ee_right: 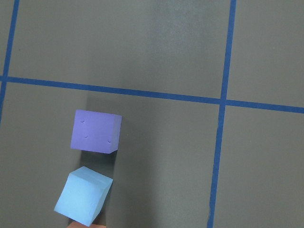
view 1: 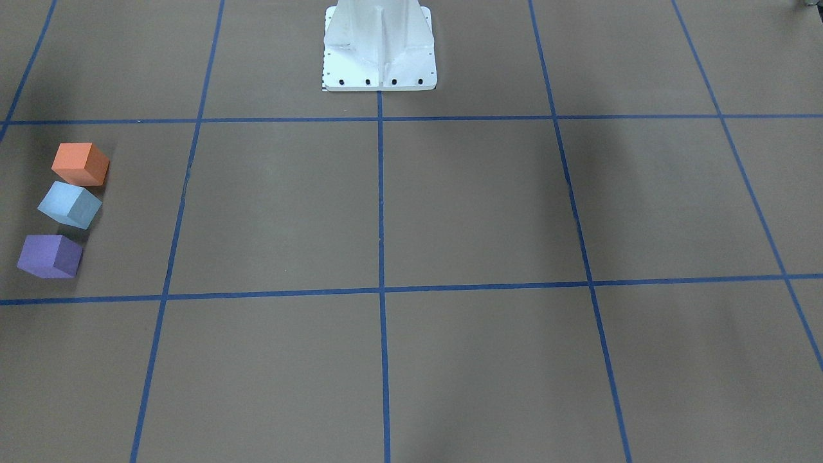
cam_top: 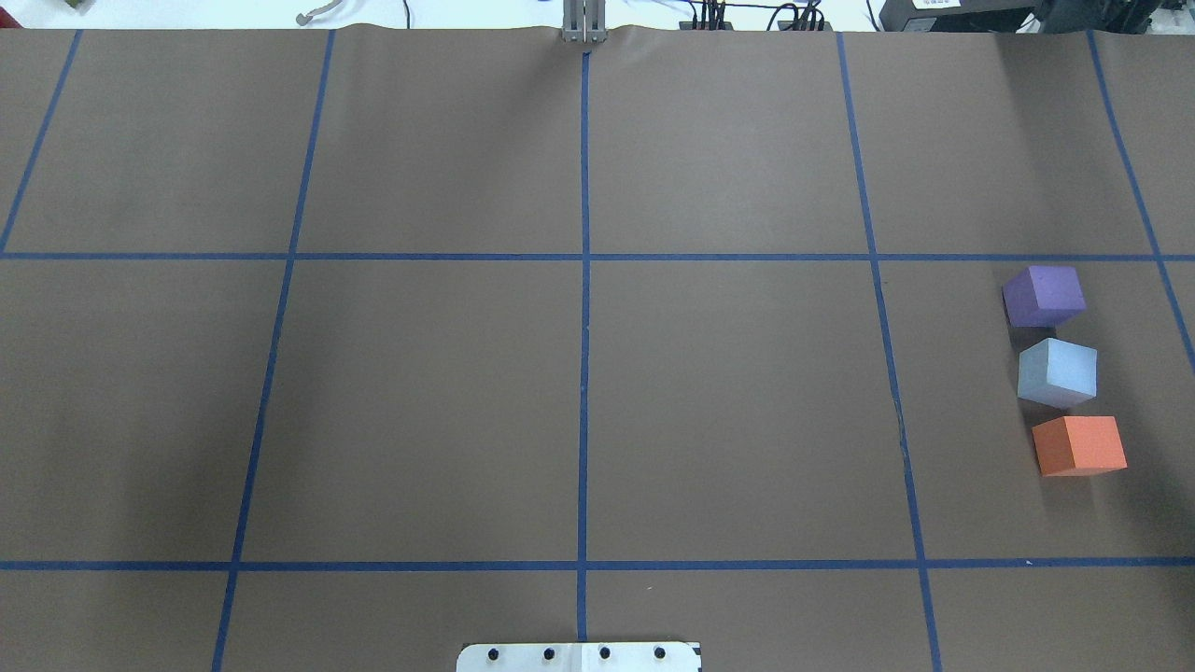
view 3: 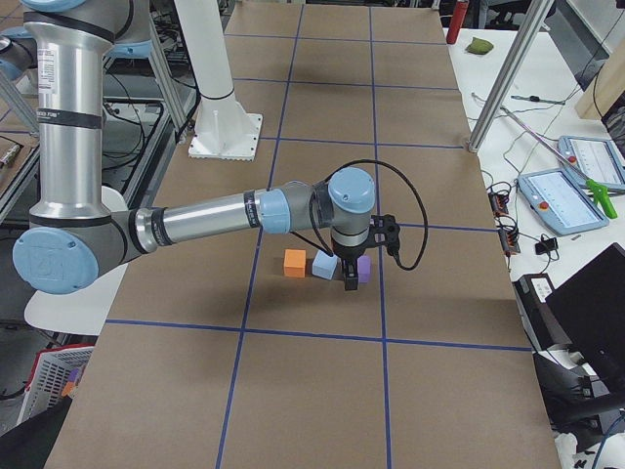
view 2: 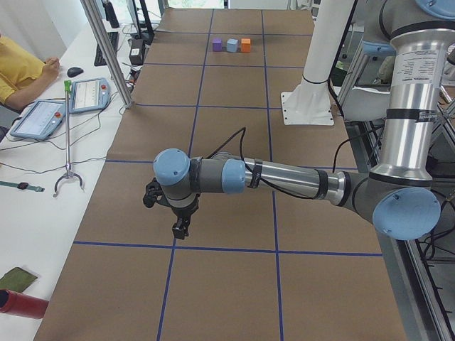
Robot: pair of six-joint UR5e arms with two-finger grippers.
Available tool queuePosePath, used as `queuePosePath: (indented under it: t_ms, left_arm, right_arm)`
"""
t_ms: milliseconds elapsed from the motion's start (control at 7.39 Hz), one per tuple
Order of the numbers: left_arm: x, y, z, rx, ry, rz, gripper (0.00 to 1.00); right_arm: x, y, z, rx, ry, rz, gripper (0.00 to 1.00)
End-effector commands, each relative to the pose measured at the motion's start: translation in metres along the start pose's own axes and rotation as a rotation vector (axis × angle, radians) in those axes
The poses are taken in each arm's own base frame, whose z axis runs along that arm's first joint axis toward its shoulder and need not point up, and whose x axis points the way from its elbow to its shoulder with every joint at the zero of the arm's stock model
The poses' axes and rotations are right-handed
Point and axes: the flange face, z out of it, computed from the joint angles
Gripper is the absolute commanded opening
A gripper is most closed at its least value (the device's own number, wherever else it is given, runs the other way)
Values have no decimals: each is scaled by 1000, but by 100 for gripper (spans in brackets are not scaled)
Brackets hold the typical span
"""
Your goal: Place blue block between orange and purple blocks
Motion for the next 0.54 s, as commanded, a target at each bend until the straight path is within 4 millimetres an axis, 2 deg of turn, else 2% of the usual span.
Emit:
queuePosePath:
  t_ms: [0, 406]
  left_arm:
    - [0, 0, 0, -1, 5, -3, 100]
    - [1, 0, -1, 1, 3, -3, 100]
  right_arm:
    - [0, 0, 0, 1, -1, 0, 100]
    - [1, 0, 3, -5, -1, 1, 100]
